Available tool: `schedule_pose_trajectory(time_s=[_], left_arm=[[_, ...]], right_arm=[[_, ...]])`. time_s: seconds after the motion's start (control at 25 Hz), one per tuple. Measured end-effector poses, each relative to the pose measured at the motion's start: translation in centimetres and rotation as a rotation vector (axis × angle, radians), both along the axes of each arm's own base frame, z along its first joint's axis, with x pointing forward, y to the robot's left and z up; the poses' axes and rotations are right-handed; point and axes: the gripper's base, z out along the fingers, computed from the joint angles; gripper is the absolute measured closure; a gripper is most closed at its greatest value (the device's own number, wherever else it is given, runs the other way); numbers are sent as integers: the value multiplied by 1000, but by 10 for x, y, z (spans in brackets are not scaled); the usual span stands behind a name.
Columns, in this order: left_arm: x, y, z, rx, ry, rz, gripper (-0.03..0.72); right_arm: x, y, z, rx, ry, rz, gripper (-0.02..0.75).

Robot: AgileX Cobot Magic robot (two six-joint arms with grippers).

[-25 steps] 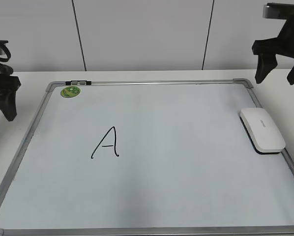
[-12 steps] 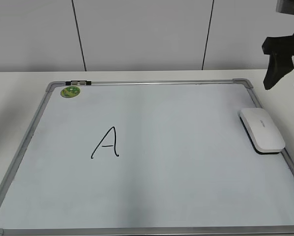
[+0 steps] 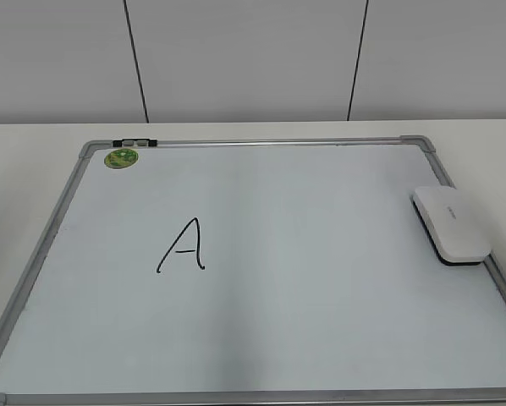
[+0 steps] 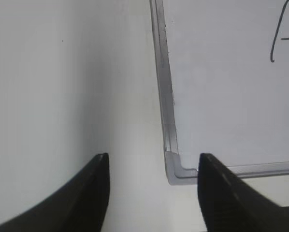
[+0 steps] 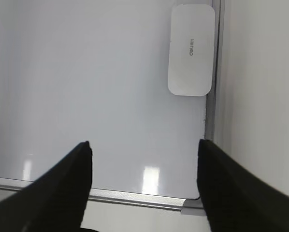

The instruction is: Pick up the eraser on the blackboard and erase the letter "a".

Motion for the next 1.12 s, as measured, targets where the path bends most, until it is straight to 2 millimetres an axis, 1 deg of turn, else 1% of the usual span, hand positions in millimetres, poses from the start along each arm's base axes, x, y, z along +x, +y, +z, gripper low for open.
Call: schedule_pose_trajectory(time_s=[0.12,0.2,0.28,0.32,0.36,0.52,0.56,0.68,0.84,0.96,1.12], left_arm=[[-31,3,-6,-3,-39,0,267],[-48,4,-15,-4,-49,0,272],[-64,5,-23,-15,-64,0,279],[-71,5,-27,-20,-71,-1,281],[-77,5,-32,-20,-70,-1,283],[-96,3,-50,-23,-80,-47,286],[-101,2,-52,-19,-92,-66,286],[-115,5,-48,3,-180,-96,287],[-135,13,-43,37,-309,-97,295],[-143,16,-49,47,-351,-81,300],[-146,24,-49,66,-375,8,300]], right_arm=[[-37,-6,-3,12,-73,-3,235],[-60,-9,-7,24,-106,-3,235],[-84,-12,-17,36,-120,-2,235],[-91,-13,-21,39,-126,-2,235],[-103,-15,-27,42,-134,-2,235],[-136,-20,-49,46,-160,1,235],[-143,-22,-55,38,-152,0,235],[-162,-27,-71,2,-156,-2,235],[-178,-35,-86,-53,-166,-10,235],[-185,-37,-89,-65,-203,-14,236],[-192,-39,-88,-61,-249,-17,236]])
